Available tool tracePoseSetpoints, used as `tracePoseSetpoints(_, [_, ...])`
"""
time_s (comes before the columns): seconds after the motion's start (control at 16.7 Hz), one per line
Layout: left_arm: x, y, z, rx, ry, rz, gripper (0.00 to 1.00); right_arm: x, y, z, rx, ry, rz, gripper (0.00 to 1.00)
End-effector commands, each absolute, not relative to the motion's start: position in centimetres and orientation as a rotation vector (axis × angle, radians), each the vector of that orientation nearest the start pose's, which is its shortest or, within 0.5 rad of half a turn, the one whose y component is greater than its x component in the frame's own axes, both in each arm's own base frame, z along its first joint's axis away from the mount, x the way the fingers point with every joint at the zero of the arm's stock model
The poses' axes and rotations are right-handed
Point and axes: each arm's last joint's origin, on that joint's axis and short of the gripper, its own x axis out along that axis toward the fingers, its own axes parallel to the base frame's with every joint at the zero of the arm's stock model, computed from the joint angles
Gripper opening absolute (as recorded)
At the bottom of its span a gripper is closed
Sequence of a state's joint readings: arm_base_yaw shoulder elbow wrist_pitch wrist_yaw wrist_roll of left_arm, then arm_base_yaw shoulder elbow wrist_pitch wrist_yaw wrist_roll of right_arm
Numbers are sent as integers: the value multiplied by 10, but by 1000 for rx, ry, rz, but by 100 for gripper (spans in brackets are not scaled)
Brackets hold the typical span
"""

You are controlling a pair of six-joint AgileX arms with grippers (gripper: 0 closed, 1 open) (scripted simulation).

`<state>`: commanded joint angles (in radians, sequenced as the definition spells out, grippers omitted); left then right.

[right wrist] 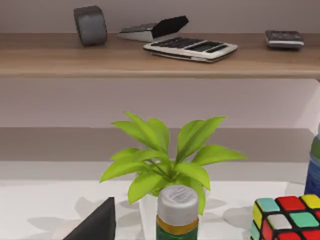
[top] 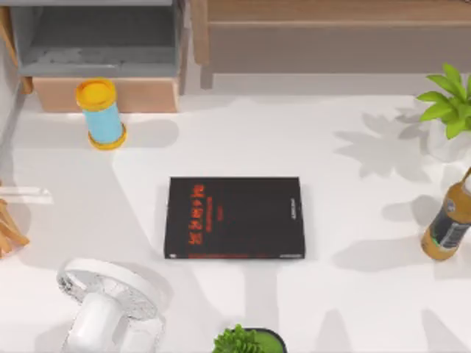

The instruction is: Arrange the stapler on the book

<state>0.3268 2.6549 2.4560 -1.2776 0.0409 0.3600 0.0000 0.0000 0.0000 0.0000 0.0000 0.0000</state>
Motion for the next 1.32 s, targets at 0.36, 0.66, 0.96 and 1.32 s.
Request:
tracePoseSetpoints(0.36, [488, 175, 148, 5, 1456, 6, 0, 106, -1, 160, 0, 0, 0, 100])
tracePoseSetpoints(0.66, [473, 170, 199, -69, 1407, 106, 0, 106, -1, 160, 0, 0, 0, 100])
tracePoseSetpoints(0.96, [463, 122, 256, -116, 1310, 179, 0, 106, -1, 160, 0, 0, 0, 100])
tracePoseSetpoints(1.32, [456, 3, 269, -131, 1306, 140, 0, 106, -1, 160, 0, 0, 0, 100])
